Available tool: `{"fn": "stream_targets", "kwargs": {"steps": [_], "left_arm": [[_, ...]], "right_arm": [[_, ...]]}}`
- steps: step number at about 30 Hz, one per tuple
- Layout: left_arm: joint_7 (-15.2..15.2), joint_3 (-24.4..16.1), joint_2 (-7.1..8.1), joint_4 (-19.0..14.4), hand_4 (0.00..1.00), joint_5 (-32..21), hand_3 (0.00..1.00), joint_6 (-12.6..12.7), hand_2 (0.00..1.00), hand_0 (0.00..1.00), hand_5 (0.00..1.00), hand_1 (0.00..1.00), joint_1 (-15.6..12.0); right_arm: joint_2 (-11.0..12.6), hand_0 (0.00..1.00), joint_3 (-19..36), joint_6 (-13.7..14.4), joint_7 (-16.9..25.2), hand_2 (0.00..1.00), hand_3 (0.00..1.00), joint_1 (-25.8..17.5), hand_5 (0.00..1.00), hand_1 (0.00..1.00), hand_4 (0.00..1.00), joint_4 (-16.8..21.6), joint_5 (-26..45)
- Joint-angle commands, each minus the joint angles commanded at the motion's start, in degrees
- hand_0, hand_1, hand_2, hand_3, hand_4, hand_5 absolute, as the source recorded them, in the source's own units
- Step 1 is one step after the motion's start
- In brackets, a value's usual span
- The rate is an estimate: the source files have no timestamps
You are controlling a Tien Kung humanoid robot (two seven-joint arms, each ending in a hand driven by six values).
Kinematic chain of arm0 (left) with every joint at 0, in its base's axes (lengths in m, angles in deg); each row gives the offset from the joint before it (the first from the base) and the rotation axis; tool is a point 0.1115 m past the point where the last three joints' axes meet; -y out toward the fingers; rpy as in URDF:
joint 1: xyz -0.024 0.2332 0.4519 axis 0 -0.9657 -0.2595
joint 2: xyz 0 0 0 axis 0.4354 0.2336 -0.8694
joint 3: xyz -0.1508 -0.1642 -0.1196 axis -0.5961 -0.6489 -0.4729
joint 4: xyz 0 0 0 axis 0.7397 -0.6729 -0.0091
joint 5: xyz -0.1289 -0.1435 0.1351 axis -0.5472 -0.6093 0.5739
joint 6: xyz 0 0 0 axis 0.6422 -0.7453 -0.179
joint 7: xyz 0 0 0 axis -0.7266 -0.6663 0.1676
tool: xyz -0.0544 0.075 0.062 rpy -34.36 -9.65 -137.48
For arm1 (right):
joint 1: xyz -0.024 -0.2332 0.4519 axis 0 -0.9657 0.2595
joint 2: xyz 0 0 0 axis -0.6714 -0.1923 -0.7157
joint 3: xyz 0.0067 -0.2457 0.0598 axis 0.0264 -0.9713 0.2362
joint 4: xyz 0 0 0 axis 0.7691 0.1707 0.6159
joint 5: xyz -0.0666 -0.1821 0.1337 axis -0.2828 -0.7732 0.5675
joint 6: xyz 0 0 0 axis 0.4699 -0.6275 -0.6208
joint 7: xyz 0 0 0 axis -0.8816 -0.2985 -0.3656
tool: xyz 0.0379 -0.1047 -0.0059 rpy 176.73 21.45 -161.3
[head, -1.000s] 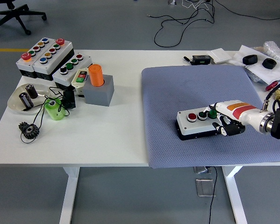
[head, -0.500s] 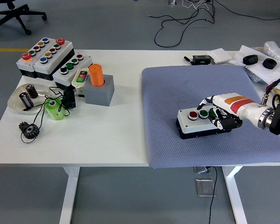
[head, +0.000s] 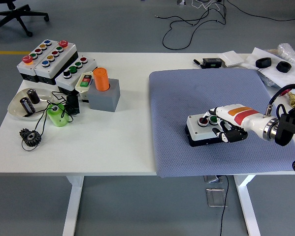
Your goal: Pick up the button,place it on the desk,press the button,press the button
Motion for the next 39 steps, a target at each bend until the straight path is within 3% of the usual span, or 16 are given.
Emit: {"fn": "stream_targets", "kwargs": {"steps": [21, 28, 34, 35, 39], "left_arm": [[0.0, -0.5, 0.04, 0.0, 0.266, 0.1, 0.437, 0.0, 0.492, 0.599, 0.991, 0.532, 0.4], [0.0, -0.4, 0.02, 0.0, 0.267, 0.1, 0.437, 0.0, 0.492, 0.598, 0.993, 0.531, 0.4], [0.0, -0.4, 0.03, 0.0, 0.267, 0.1, 0.437, 0.0, 0.492, 0.598, 0.992, 0.533, 0.4], [0.0, -0.4, 0.03, 0.0, 0.267, 0.2, 0.437, 0.0, 0.492, 0.599, 0.993, 0.533, 0.4], [0.1, -0.4, -0.01, 0.0, 0.267, 0.2, 0.437, 0.0, 0.492, 0.599, 0.993, 0.533, 0.3]], "right_arm": [[-0.6, 0.248, -1.2, -0.5, -0.4, 0.097, 0.733, 0.5, 0.002, 0.002, 0.443, -1.8, -0.3], [0.2, 0.248, 3.9, -0.4, -0.1, 0.099, 0.734, -0.3, 0.002, 0.002, 0.443, 1.0, 0.9], [0.9, 0.249, 9.1, 1.5, 0.6, 0.101, 0.742, -1.6, 0.002, 0.002, 0.446, 1.5, 9.4], [1.0, 0.480, 10.4, 2.2, 0.6, 0.397, 0.902, -2.3, 0.002, 0.286, 0.531, 1.2, 11.9], [0.8, 0.480, 14.0, 4.7, 0.7, 0.397, 0.902, -4.0, 0.002, 0.286, 0.531, 0.0, 21.9]]}}
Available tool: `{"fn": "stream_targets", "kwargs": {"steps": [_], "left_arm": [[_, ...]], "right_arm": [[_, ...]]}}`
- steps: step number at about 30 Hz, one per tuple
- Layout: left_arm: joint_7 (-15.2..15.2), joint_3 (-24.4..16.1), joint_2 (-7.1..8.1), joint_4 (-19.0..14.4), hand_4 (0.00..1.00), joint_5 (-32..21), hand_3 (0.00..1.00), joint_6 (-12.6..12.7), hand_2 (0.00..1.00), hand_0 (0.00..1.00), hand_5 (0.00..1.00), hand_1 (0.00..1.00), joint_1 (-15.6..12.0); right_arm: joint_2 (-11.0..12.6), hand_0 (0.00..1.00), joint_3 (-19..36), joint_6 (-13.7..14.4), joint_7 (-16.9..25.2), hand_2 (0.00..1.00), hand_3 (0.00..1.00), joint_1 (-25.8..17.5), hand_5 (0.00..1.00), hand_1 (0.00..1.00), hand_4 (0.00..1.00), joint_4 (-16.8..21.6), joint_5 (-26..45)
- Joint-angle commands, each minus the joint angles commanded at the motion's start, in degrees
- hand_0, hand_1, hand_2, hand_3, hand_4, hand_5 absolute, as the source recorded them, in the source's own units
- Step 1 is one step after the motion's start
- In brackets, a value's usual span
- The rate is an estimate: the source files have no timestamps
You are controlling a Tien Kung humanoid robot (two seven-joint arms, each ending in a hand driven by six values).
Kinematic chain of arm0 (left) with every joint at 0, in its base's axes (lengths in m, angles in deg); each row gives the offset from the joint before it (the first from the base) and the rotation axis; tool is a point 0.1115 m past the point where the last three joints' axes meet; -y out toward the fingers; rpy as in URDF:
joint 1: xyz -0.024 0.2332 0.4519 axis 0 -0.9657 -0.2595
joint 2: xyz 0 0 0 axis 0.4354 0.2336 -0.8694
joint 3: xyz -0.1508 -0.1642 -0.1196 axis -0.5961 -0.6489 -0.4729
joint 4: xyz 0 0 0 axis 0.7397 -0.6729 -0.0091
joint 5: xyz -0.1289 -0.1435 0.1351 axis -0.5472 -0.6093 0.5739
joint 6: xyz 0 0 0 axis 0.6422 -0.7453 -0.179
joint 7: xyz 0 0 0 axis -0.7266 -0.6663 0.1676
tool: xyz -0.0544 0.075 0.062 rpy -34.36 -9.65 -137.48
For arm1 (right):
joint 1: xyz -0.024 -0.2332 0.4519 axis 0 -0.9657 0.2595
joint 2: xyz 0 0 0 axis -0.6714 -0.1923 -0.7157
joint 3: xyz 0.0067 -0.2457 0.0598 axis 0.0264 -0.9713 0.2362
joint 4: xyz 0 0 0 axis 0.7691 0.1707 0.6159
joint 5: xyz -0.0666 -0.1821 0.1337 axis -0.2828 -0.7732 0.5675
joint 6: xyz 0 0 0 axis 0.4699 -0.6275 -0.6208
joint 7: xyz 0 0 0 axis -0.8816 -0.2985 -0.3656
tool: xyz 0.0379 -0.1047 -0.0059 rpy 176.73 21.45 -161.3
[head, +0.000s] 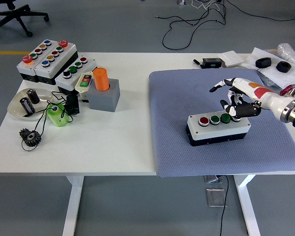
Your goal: Pick up the button,place it on the desk,press the button,press the button
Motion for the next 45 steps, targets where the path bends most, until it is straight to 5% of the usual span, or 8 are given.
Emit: {"fn": "stream_targets", "kwargs": {"steps": [1, 2, 7, 8, 12, 14, 27, 45], "left_arm": [[0.0, 0.1, -0.03, 0.0, 0.267, -0.1, 0.437, 0.0, 0.492, 0.599, 0.993, 0.533, 0.0], [0.0, 0.2, -0.04, 0.0, 0.267, -0.1, 0.437, 0.0, 0.493, 0.599, 0.993, 0.533, -0.1], [0.0, 0.5, -0.08, 0.0, 0.267, -0.3, 0.437, 0.1, 0.493, 0.599, 0.993, 0.533, -0.3], [0.0, 0.5, -0.12, 0.0, 0.267, -0.3, 0.437, 0.1, 0.493, 0.599, 0.993, 0.533, -0.3], [0.1, 1.1, -0.27, 0.0, 0.267, -0.5, 0.437, 0.1, 0.493, 0.599, 0.993, 0.533, -0.6], [0.1, 1.4, -0.28, 0.0, 0.266, -0.6, 0.437, 0.1, 0.496, 0.599, 0.996, 0.534, -0.6], [0.1, 2.6, -0.55, 0.0, 0.264, -1.3, 0.445, 0.1, 0.501, 0.599, 0.997, 0.537, -1.4], [0.1, 3.6, -0.72, 0.1, 0.260, -1.6, 0.452, 0.0, 0.503, 0.599, 0.998, 0.538, -2.4]], "right_arm": [[-0.1, 0.480, 1.2, 1.1, 0.2, 0.397, 0.902, -0.6, 0.002, 0.286, 0.531, -0.2, 2.2], [-0.1, 0.593, 2.0, 2.0, 0.5, 0.698, 0.968, -1.1, 0.133, 0.604, 0.650, -0.4, 4.5], [-1.6, 0.593, 7.5, 6.6, 2.6, 0.698, 0.968, -4.1, 0.133, 0.604, 0.650, -0.6, 16.8], [-2.1, 0.737, 8.6, 7.3, 3.1, 0.857, 0.925, -4.7, 0.247, 0.734, 0.689, -0.5, 19.0], [-4.3, 0.737, 13.7, 10.2, 5.0, 0.857, 0.925, -7.5, 0.247, 0.734, 0.689, -0.9, 28.7], [-4.4, 0.766, 15.5, 10.4, 4.9, 0.859, 0.884, -8.5, 0.376, 0.761, 0.704, -1.3, 33.1], [-5.1, 0.793, 20.5, 10.5, 4.1, 0.859, 0.870, -12.0, 0.465, 0.774, 0.703, -3.4, 63.7], [-5.4, 0.830, 22.8, 10.0, 2.2, 0.864, 0.842, -14.1, 0.489, 0.816, 0.702, -3.8, 62.8]]}}
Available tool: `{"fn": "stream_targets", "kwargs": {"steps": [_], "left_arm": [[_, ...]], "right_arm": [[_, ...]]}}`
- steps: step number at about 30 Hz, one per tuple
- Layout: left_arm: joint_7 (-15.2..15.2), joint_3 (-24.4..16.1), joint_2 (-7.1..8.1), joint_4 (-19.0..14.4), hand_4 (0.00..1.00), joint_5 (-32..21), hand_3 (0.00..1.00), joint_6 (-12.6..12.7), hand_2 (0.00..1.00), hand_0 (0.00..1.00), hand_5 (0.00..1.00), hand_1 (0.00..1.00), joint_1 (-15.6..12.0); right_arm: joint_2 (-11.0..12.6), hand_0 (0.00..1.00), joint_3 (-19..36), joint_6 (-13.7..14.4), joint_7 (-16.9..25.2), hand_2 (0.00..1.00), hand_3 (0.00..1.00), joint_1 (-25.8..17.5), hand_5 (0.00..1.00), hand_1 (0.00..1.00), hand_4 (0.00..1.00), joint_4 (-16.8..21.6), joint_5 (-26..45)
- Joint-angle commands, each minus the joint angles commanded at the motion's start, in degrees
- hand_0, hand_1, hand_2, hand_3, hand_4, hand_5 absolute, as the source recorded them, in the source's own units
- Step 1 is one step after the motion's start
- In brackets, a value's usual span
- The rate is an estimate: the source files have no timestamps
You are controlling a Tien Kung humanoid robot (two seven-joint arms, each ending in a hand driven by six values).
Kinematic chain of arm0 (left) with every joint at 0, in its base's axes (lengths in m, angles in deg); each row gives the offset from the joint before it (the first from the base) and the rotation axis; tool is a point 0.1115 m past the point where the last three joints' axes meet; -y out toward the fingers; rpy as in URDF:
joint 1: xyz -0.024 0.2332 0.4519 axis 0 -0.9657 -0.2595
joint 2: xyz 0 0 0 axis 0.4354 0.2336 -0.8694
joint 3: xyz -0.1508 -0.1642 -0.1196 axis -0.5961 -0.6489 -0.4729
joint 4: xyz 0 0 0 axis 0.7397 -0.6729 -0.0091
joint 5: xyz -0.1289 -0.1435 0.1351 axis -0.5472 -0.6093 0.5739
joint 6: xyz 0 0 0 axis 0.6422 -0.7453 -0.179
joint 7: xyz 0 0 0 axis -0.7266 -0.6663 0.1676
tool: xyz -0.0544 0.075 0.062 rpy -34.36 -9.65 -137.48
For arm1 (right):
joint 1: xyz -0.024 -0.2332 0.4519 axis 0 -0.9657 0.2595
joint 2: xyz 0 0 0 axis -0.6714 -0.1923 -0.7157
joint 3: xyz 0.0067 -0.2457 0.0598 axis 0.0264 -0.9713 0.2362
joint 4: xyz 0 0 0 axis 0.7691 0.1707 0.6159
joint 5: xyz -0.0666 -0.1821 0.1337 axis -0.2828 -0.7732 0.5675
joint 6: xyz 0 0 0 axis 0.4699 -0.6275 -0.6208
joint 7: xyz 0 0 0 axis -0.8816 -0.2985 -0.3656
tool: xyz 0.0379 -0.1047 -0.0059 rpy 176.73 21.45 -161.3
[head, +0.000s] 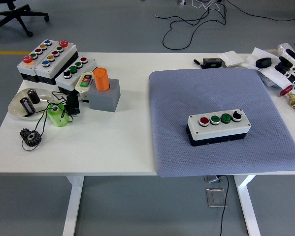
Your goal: Pick up the button,place it on the desk,press the button,press the button
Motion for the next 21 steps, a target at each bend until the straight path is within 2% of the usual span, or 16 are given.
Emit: {"fn": "stream_targets", "kwargs": {"steps": [4, 5, 13, 17, 21], "left_arm": [[0.0, -0.3, -0.05, 0.0, 0.260, 0.0, 0.452, -0.1, 0.503, 0.599, 0.998, 0.538, 0.1], [0.0, -0.5, -0.03, 0.0, 0.258, 0.1, 0.454, -0.1, 0.504, 0.599, 0.998, 0.538, 0.1], [0.0, -1.5, 0.08, 0.0, 0.256, 0.5, 0.456, -0.2, 0.504, 0.599, 0.998, 0.537, 0.6], [0.0, -1.8, 0.11, 0.0, 0.256, 0.6, 0.456, -0.2, 0.504, 0.599, 0.998, 0.536, 0.8], [0.0, -2.0, 0.15, 0.0, 0.256, 0.8, 0.456, -0.2, 0.504, 0.599, 0.998, 0.536, 1.0]], "right_arm": [[-0.1, 0.830, 0.1, 0.3, -0.2, 0.864, 0.842, 0.0, 0.489, 0.816, 0.702, -0.4, -1.0], [-0.1, 0.867, 0.1, 0.5, -0.3, 0.887, 0.846, 0.0, 0.500, 0.839, 0.702, -0.5, -1.1], [-0.2, 0.876, 0.2, 1.4, -0.7, 0.895, 0.850, 0.4, 0.521, 0.846, 0.700, -1.0, -1.1], [-0.1, 0.876, -0.2, 3.3, -2.5, 0.888, 0.850, 0.9, 0.531, 0.846, 0.698, -2.1, -3.5], [0.0, 0.876, -0.3, 3.8, -2.6, 0.888, 0.850, 0.8, 0.531, 0.846, 0.698, -3.2, -4.6]]}}
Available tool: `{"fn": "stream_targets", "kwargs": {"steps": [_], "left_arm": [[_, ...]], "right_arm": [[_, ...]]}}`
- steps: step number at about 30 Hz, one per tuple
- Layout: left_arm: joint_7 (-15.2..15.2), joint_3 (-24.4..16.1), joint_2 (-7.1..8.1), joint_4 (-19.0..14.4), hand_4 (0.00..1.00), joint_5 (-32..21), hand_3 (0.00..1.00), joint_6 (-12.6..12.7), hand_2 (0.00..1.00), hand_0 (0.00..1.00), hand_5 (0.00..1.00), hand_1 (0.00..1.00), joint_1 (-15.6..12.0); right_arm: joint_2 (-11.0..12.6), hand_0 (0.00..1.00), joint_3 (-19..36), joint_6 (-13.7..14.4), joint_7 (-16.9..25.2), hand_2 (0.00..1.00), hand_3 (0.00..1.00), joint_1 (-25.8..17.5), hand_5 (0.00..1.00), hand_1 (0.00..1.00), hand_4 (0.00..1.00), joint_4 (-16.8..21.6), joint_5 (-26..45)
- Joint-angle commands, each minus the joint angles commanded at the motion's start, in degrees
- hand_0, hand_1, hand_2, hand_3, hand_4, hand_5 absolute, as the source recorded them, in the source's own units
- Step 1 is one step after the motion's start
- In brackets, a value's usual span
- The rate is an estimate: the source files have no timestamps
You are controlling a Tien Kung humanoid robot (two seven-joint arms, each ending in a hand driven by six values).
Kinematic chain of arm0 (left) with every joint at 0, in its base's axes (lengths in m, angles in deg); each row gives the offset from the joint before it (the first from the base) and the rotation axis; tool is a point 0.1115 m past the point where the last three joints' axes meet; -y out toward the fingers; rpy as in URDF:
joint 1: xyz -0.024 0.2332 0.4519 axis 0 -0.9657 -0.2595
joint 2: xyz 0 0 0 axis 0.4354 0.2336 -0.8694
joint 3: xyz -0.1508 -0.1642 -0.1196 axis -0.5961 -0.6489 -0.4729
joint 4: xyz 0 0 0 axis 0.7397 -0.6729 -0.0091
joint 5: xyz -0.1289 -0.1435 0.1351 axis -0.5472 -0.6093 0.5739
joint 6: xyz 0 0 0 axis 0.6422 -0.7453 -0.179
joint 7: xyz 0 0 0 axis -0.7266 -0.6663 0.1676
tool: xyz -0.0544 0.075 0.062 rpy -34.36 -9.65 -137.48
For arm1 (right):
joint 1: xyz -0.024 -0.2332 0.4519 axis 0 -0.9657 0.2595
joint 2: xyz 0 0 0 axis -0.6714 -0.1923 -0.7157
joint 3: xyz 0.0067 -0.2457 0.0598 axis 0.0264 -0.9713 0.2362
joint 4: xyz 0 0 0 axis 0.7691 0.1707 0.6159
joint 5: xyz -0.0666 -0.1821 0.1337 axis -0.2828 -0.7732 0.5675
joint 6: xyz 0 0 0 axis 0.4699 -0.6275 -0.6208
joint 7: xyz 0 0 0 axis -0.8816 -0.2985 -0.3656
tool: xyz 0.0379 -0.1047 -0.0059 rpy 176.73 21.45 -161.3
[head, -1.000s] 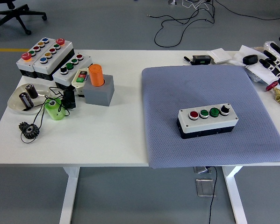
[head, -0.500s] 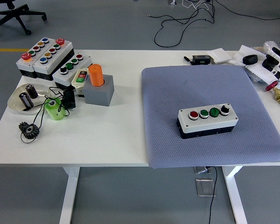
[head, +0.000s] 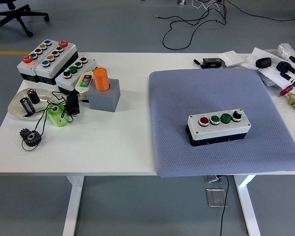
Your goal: Pick up the button,place it on the desk,press the button,press the button
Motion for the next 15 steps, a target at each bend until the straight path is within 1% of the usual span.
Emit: {"fn": "stream_targets", "kwargs": {"steps": [7, 8, 10, 13, 14, 15], "left_arm": [[0.0, -0.2, 0.07, 0.0, 0.255, 0.2, 0.457, 0.0, 0.504, 0.599, 0.998, 0.537, 0.4], [0.0, -0.3, 0.07, 0.0, 0.255, 0.2, 0.456, 0.0, 0.504, 0.599, 0.998, 0.536, 0.4], [0.0, -0.5, 0.10, 0.0, 0.255, 0.4, 0.456, 0.0, 0.504, 0.599, 0.998, 0.536, 0.5], [0.0, -0.8, 0.13, 0.0, 0.255, 0.5, 0.456, 0.0, 0.504, 0.599, 0.998, 0.536, 0.6], [0.0, -0.9, 0.14, 0.0, 0.255, 0.6, 0.456, 0.0, 0.504, 0.599, 0.998, 0.537, 0.7], [0.0, -0.9, 0.15, 0.0, 0.255, 0.6, 0.456, 0.0, 0.504, 0.599, 0.998, 0.537, 0.7]], "right_arm": [[0.0, 0.873, 0.2, 0.1, 0.5, 0.887, 0.856, 0.1, 0.536, 0.846, 0.698, -1.5, -2.5], [0.0, 0.849, 0.2, 0.2, 0.5, 0.869, 0.853, 0.1, 0.541, 0.827, 0.697, -1.6, -2.6], [0.1, 0.849, 0.2, 0.1, 1.1, 0.869, 0.853, 0.1, 0.541, 0.827, 0.697, -2.0, -4.2], [0.2, 0.849, 0.1, -0.7, 1.9, 0.869, 0.853, 0.1, 0.541, 0.827, 0.697, -2.8, -5.5], [0.2, 0.825, 0.1, -0.9, 2.6, 0.856, 0.850, 0.2, 0.544, 0.811, 0.696, -3.2, -6.6], [0.2, 0.825, 0.1, -1.0, 2.9, 0.856, 0.850, 0.2, 0.544, 0.811, 0.696, -3.3, -7.1]]}}
